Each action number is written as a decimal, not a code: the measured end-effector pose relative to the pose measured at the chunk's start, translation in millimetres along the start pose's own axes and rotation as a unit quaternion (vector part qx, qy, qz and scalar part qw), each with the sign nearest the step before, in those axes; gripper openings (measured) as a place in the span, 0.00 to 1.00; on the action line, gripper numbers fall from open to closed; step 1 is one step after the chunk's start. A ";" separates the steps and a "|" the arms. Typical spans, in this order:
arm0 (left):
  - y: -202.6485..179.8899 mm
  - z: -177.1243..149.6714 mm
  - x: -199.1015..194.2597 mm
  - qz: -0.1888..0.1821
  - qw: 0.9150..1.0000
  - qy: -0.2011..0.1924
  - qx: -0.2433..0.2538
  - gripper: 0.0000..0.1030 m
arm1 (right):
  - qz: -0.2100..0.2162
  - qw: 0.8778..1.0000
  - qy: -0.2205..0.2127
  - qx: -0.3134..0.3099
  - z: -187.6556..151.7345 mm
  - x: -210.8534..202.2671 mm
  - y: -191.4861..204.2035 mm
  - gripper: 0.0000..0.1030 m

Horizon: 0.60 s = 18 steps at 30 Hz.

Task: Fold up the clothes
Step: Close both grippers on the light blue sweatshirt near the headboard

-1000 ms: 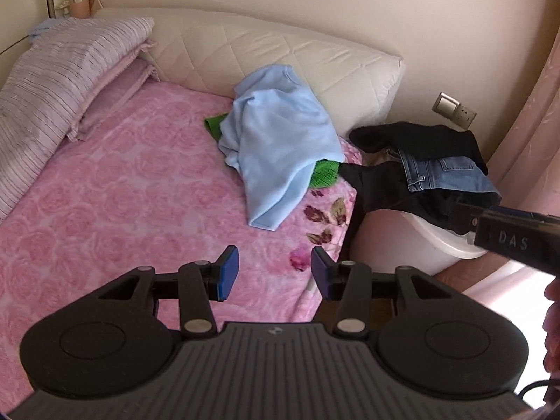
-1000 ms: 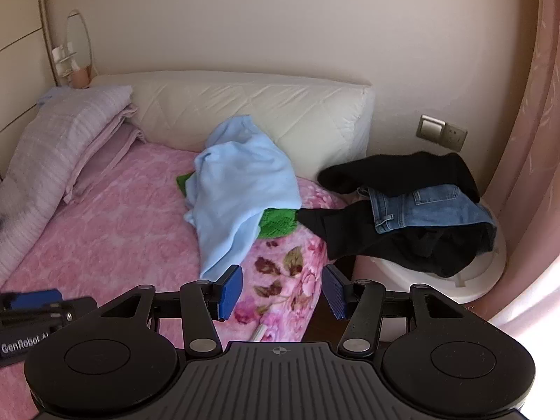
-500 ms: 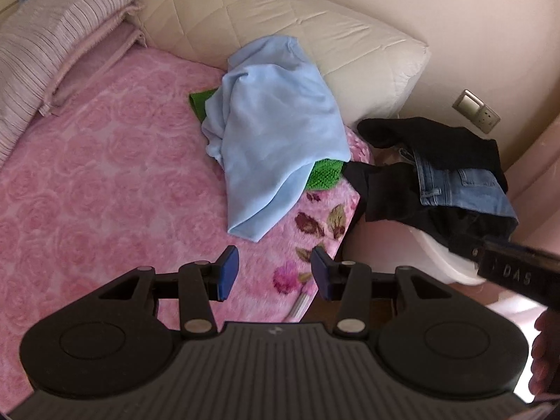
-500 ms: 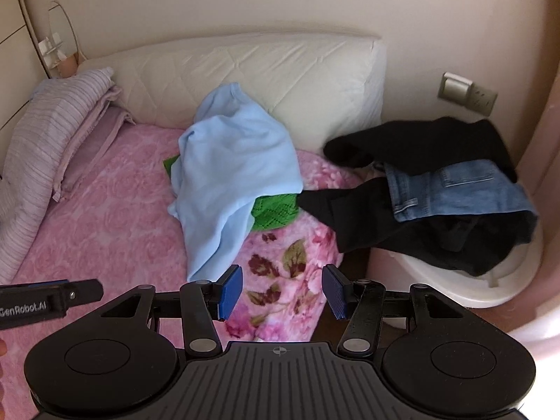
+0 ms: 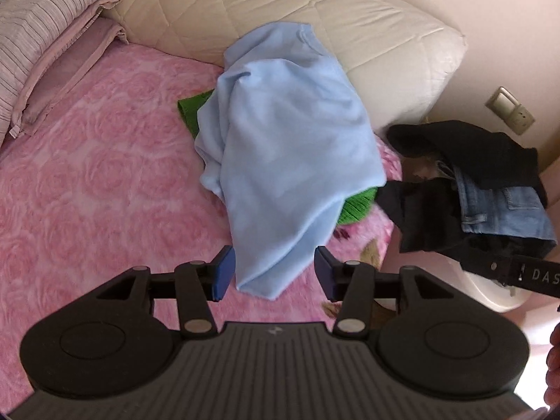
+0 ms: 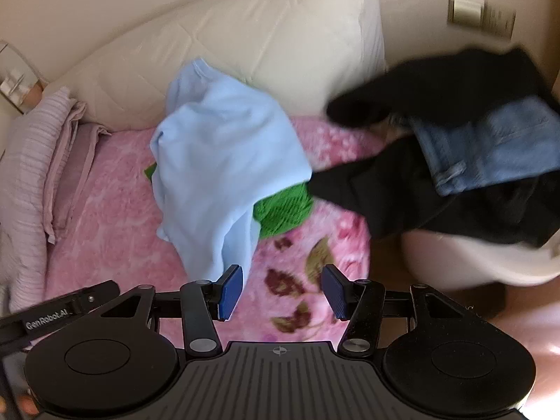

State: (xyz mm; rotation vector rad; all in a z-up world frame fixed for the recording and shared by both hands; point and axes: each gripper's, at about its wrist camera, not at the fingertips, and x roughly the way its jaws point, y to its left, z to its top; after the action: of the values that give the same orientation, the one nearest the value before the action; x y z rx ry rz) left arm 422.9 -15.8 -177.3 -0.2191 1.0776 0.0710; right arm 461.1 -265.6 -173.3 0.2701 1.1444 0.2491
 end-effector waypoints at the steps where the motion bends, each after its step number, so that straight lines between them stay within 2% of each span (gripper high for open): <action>1: 3.2 1.1 7.4 -0.003 1.000 0.005 -0.007 0.44 | 0.007 1.000 0.006 0.006 2.8 7.2 -1.9 0.53; 6: 15.8 5.5 48.4 -0.009 0.999 0.035 -0.033 0.44 | 0.017 0.999 0.023 0.019 19.2 39.9 -12.4 0.53; 9: 17.2 10.9 67.3 0.003 0.999 0.041 -0.029 0.44 | 0.025 0.998 0.032 0.042 29.8 57.6 -23.9 0.53; 18: 16.7 59.1 113.6 0.021 0.998 0.041 -0.040 0.44 | 0.044 0.997 0.032 0.059 87.4 114.2 -47.8 0.53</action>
State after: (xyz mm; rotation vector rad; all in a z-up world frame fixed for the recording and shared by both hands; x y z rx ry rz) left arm 525.1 7.5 -252.8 -0.2726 1.1626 0.1443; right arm 588.9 -280.1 -253.4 0.4209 1.2137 0.2698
